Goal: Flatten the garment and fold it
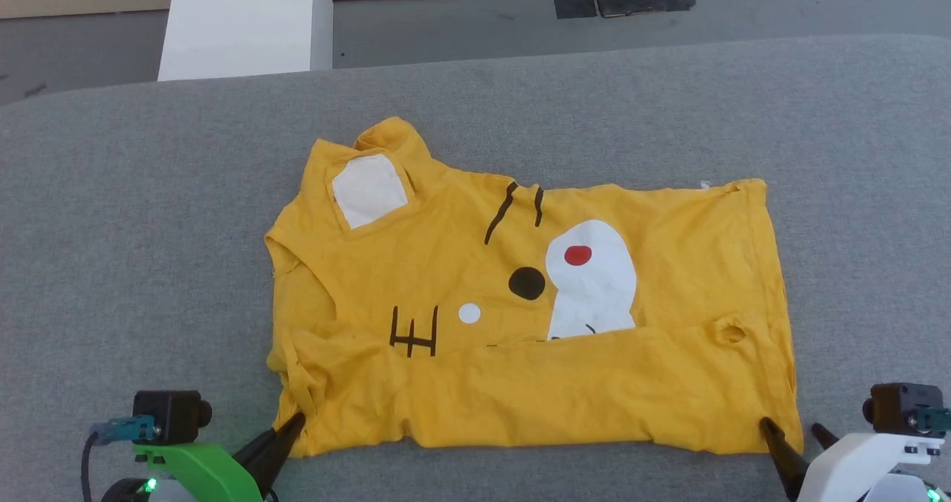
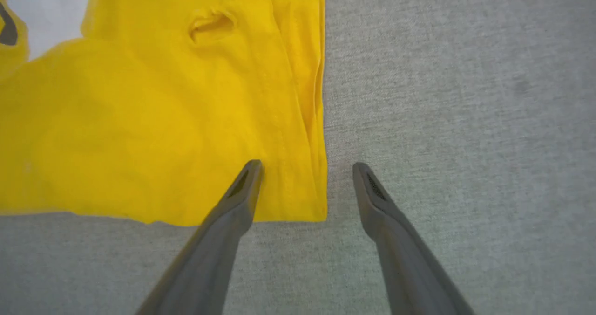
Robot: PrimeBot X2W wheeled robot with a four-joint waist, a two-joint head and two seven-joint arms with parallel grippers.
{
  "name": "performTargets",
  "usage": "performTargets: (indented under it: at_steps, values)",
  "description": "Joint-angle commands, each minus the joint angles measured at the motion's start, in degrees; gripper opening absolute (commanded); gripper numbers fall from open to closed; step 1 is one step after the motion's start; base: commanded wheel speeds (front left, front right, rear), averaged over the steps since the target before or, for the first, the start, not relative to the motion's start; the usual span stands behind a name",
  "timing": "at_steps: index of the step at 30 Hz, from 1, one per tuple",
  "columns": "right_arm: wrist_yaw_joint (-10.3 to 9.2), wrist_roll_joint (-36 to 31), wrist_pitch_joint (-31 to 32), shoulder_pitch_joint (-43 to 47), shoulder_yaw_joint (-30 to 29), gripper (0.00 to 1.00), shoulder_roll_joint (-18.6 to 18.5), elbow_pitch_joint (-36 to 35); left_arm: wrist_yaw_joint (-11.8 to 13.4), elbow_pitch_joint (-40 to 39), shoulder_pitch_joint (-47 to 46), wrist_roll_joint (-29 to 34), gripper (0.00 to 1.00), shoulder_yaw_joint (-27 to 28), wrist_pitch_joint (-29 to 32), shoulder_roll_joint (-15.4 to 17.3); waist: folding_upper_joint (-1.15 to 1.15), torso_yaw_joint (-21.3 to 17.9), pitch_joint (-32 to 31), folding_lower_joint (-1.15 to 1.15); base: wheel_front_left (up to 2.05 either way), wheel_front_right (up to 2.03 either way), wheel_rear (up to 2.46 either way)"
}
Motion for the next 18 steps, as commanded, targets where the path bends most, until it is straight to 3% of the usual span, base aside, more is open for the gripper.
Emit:
performTargets:
  at_steps: [1,5,6,7,8,18]
  values:
    - [-0.08,0.38,-0.20,0.23,0.24,1.00,0.04,0.76,0.41,-0.25,0.54,-0.35,0.00,0.18,0.12,0.45,0.00,0.09,0.01,0.00,0.00,0.00,0.00]
    - [-0.08,1.33,-0.02,-0.19,0.92,1.00,0.04,3.76,0.60,-0.60,0.57,-0.57,0.00,0.32,0.39,0.73,0.00,0.21,0.25,0.00,0.00,0.00,0.00]
    - [-0.08,1.68,0.10,-0.42,1.27,0.59,0.04,4.45,0.63,-0.66,0.53,-0.63,0.00,0.36,0.45,0.82,0.00,0.24,0.36,0.00,0.00,0.00,0.00]
    - [-0.08,1.89,0.09,-0.65,1.51,0.35,0.04,4.91,0.66,-0.69,0.51,-0.67,0.00,0.41,0.48,0.88,0.00,0.23,0.44,0.00,0.00,0.00,0.00]
    - [-0.08,2.02,-0.15,-1.04,1.66,0.00,0.04,5.39,0.68,-0.72,0.49,-0.74,0.00,0.48,0.50,0.96,0.00,0.19,0.53,0.00,0.00,0.00,0.00]
    - [-0.08,1.17,-2.24,-3.87,1.02,0.00,0.04,5.58,0.25,-0.43,0.73,-3.46,0.00,1.39,0.54,0.68,0.00,0.17,-0.23,0.00,0.00,0.00,0.00]
